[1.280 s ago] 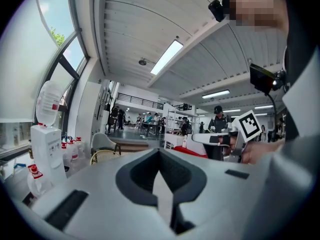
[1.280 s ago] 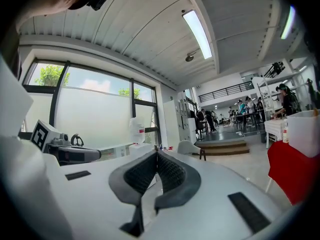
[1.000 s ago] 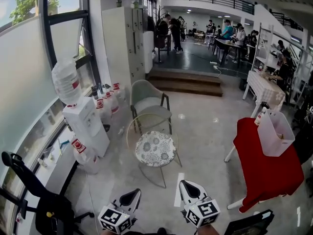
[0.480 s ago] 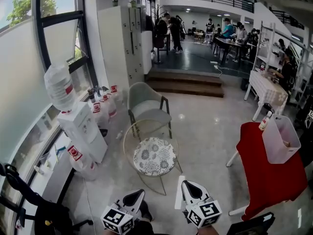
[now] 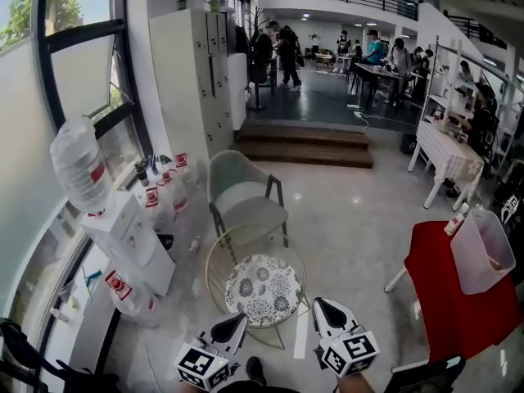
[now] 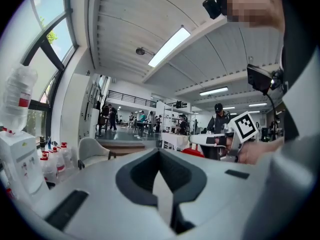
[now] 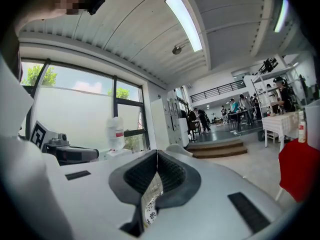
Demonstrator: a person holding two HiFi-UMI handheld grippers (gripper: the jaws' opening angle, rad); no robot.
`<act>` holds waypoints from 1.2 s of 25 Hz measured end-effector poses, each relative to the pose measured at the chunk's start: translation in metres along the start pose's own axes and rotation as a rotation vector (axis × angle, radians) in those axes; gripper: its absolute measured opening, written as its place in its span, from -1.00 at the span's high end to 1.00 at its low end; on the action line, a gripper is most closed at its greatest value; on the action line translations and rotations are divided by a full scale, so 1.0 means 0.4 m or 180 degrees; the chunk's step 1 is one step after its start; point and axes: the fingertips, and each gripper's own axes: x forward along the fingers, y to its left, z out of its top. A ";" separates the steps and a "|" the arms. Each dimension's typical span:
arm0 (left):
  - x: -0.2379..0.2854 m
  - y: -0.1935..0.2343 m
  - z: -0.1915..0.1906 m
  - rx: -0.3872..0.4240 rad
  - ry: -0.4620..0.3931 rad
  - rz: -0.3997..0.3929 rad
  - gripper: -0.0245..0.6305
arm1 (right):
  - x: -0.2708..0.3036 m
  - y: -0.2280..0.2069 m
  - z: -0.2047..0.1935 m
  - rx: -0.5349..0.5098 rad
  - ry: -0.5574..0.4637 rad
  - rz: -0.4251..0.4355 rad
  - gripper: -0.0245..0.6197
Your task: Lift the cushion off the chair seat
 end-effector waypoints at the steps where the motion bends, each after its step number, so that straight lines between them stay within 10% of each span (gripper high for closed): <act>1: 0.021 0.030 0.010 -0.0023 0.0001 -0.0006 0.90 | 0.038 -0.007 0.005 -0.0002 0.0025 -0.0009 0.90; 13: 0.157 0.381 0.046 -0.0240 -0.0134 0.0058 0.90 | 0.417 0.008 0.027 -0.0153 0.0277 0.0063 0.89; 24: 0.254 0.447 0.019 -0.0362 -0.0038 0.0209 0.90 | 0.550 -0.082 -0.020 -0.0097 0.0436 0.0078 0.88; 30: 0.327 0.455 0.019 -0.0401 0.0006 0.0457 0.90 | 0.619 -0.150 -0.036 -0.0093 0.0576 0.0260 0.43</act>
